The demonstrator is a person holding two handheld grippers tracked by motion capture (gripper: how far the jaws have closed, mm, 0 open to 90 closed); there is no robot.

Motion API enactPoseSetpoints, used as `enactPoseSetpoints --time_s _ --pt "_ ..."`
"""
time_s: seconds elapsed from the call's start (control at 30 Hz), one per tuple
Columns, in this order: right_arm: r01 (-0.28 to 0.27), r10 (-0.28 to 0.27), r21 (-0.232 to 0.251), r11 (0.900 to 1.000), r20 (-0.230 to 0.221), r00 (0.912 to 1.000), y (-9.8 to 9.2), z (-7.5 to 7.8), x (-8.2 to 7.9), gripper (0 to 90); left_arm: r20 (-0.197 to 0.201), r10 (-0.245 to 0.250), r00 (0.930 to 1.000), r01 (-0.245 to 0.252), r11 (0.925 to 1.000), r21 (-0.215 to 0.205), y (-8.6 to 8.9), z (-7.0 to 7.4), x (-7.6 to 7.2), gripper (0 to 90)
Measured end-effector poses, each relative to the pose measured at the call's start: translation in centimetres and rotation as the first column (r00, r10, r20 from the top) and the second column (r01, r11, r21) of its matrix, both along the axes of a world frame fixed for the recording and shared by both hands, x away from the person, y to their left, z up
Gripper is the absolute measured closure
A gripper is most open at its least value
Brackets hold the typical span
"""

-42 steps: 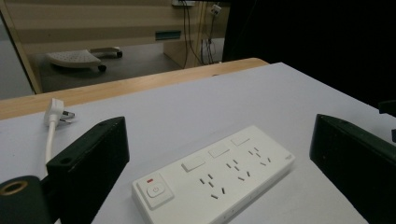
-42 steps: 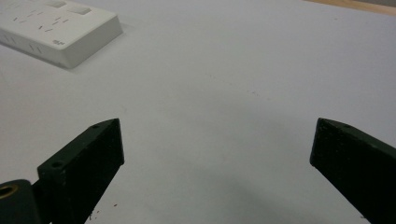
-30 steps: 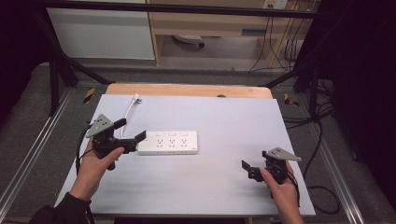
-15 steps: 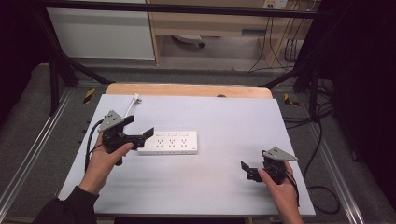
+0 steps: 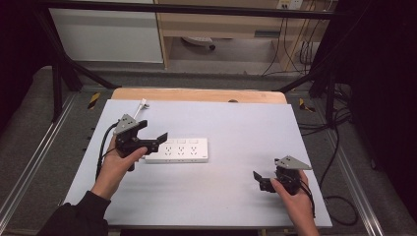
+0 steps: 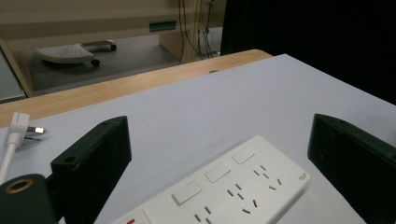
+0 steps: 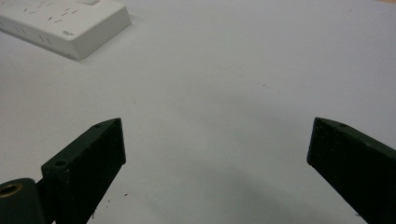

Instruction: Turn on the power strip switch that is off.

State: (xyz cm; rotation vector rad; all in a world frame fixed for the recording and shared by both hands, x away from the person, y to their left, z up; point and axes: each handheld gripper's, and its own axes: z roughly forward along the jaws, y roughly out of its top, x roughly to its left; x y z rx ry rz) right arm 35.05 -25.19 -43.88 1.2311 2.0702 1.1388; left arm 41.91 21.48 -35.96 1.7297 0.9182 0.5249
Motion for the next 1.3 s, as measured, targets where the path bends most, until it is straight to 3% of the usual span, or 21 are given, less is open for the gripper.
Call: enactPoseSetpoints --time_s 0.27,0.4,0.47,0.67,0.8,1.0,1.3 --pt "-0.001 0.001 -0.001 1.0 -0.012 0.9999 0.1 0.0 0.0 4.9 -0.019 0.004 0.9998 -0.003 0.9986 0.053 -0.6 -0.6 0.5 7.4" --pt "-0.003 0.003 -0.008 1.0 -0.009 1.0 0.0 0.0 0.0 4.9 -0.04 0.0 0.9992 0.001 0.9994 0.036 -0.9 -0.9 0.7 7.8" --pt "-0.003 0.003 -0.006 1.0 -0.011 0.9999 0.0 -0.1 0.0 4.9 -0.022 0.003 0.9998 -0.002 0.9984 0.057 -1.1 -0.9 0.7 7.8" --pt "-0.004 0.004 -0.01 1.0 -0.011 0.9999 0.1 -0.1 0.0 4.8 -0.041 0.0 0.9992 0.003 0.9978 0.067 -1.4 -1.2 0.9 8.0" --pt "-0.002 0.002 -0.007 1.0 -0.014 0.9999 0.1 -0.1 0.0 4.8 -0.073 -0.018 0.9972 0.02 0.9993 0.03 -1.5 -1.8 1.3 9.4" --pt "-0.005 0.005 -0.01 1.0 -0.016 0.9999 0.1 -0.2 0.1 4.7 -0.09 -0.003 0.996 0.009 0.9982 0.06 -1.6 -2.4 1.8 11.1" --pt "-0.016 0.015 -0.02 1.0 -0.02 0.9997 0.3 -0.2 0.1 4.4 -0.122 0.006 0.9925 0.0 0.9984 0.056 -1.3 -3.1 2.5 19.6"
